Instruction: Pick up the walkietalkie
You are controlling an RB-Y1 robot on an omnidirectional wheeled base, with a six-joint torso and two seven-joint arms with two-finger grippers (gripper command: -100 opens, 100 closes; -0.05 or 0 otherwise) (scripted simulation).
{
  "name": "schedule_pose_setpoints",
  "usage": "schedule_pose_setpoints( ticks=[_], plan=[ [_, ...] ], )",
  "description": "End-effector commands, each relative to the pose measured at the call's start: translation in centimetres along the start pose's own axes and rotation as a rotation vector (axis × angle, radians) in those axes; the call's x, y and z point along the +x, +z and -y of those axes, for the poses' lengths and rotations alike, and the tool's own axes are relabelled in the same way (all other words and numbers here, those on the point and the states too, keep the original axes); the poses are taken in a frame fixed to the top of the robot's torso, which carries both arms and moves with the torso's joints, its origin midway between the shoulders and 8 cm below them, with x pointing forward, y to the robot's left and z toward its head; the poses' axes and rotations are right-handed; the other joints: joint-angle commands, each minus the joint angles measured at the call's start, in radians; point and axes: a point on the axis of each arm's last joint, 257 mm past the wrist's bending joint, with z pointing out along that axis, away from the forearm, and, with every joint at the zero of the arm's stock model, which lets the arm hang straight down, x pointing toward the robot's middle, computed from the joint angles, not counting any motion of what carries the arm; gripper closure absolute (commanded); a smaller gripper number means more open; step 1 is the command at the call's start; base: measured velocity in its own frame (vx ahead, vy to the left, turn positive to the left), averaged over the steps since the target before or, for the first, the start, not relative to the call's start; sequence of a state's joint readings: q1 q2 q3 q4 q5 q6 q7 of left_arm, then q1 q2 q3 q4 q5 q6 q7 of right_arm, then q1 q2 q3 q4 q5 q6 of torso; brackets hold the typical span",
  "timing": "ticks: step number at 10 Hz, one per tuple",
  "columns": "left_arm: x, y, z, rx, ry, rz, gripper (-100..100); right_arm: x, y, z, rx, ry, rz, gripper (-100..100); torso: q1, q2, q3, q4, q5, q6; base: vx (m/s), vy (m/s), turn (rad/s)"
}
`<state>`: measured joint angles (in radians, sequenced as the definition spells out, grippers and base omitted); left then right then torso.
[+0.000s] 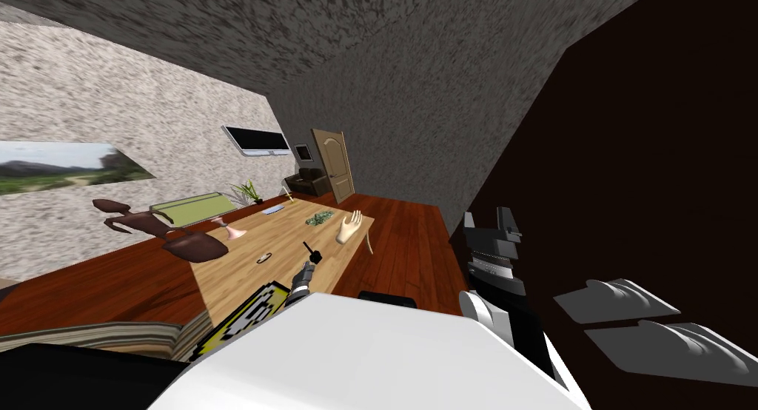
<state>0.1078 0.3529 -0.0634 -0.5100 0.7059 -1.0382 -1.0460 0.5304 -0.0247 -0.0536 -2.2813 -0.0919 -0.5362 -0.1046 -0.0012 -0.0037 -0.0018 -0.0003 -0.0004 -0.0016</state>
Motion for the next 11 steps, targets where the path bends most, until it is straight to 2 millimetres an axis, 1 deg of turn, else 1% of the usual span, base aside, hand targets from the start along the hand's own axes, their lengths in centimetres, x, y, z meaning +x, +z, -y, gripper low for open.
schedule_pose_setpoints(
  ticks=[1,2,3,4,5,6,9,10,11],
  plan=[
    [-1.0,0.0,-1.4,0.003,0.075,-0.007,-100,0.0,0.0,0.0,0.0,0.0,0.0,0,0.0,0.0,0.0,0.0,0.0,0.0,0.044,-0.085,-0.066],
    [-1.6,0.0,-2.2,0.004,0.117,-0.011,-100,0.0,0.0,0.0,0.0,0.0,0.0,0,-0.003,-0.001,-0.001,0.0,-0.001,0.0,0.045,-0.095,-0.051],
    [-1.6,0.0,-2.2,0.004,0.117,-0.011,-100,0.0,0.0,0.0,0.0,0.0,0.0,0,-0.004,-0.001,-0.001,0.0,-0.001,0.0,0.035,-0.047,-0.003],
    [-2.4,0.0,-3.1,0.006,0.166,-0.017,-100,0.0,0.0,0.0,0.0,0.0,0.0,0,-0.001,-0.001,-0.001,0.0,0.0,0.0,0.039,-0.034,-0.046],
    [-2.4,0.0,-3.1,0.006,0.166,-0.017,-100,0.0,0.0,0.0,0.0,0.0,0.0,0,0.0,-0.001,-0.001,0.0,0.0,0.0,0.027,-0.028,-0.022],
    [-3.3,0.0,-4.2,0.009,0.227,-0.024,-100,0.0,0.0,0.0,0.0,0.0,0.0,0,0.0,-0.001,-0.001,0.0,0.0,0.0,0.031,-0.044,-0.062],
    [-5.1,-0.1,-6.1,0.014,0.334,-0.037,-100,0.0,0.0,0.0,0.0,0.0,0.0,0,-0.002,-0.002,-0.001,0.0,0.0,0.0,0.047,-0.068,-0.047],
    [-5.0,-0.3,-6.5,0.007,0.34,-0.042,-100,0.0,0.0,0.0,0.0,0.0,0.0,0,-0.002,-0.002,-0.001,0.0,-0.001,0.0,0.028,-0.046,-0.01],
    [-5.1,-0.1,-6.1,0.014,0.334,-0.037,-100,0.0,0.0,0.0,0.0,0.0,0.0,0,-0.001,-0.001,-0.001,0.0,0.0,0.0,0.005,-0.013,0.011]
  ],
)
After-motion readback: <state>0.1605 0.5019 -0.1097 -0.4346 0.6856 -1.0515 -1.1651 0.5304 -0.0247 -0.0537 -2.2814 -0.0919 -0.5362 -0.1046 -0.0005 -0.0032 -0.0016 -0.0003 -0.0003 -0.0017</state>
